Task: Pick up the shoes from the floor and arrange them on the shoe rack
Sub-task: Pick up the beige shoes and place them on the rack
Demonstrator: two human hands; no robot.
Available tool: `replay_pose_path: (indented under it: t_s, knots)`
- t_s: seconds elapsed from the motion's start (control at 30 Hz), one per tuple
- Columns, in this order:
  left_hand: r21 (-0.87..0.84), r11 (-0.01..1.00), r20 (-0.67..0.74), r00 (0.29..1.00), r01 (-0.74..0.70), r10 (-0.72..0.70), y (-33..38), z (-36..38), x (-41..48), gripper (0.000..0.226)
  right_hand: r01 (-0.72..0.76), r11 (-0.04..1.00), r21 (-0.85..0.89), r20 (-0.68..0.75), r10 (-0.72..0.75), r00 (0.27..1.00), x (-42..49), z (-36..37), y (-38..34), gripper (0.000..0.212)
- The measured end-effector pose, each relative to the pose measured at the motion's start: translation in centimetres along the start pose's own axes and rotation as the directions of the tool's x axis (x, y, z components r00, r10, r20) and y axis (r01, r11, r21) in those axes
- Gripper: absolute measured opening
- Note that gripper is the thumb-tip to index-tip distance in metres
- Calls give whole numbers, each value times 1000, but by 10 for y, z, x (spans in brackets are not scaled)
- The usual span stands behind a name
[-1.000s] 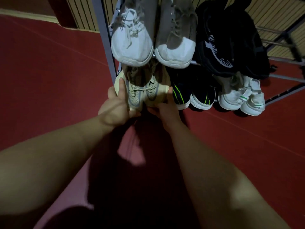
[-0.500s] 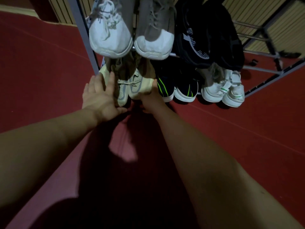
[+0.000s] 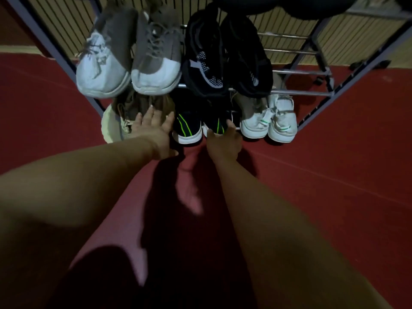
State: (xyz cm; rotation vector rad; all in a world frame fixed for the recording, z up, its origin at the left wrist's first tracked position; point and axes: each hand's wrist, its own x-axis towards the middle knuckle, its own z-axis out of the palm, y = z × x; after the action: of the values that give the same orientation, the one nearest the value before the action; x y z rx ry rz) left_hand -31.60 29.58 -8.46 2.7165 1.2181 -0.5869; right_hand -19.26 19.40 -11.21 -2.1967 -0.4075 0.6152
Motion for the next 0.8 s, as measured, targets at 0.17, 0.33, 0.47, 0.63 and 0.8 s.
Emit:
replay_pose_path:
  t_s: [0.17,0.33,0.47,0.63,0.8]
  knots:
    - [-243,970,-110,993,23,-51,8,11,5,92,-201,965,168,77,191,979,26,-16,20,74]
    - [-257,966,-150,987,18,-59,9,32,16,100,-125,976,176,76,114,991,39,2,28,72]
    - [-103,995,-112,994,-2,-9,-4,33,19,111,51,999,10,-110,-50,993,31,23,23,79]
    - [129,991,-119,993,30,-15,-58,35,8,118,422,819,-389,-45,-474,879,5,59,-4,75]
    - [229,972,-18,999,46,-43,-107,39,-1,115,717,281,-638,436,-636,637,-13,91,-18,92]
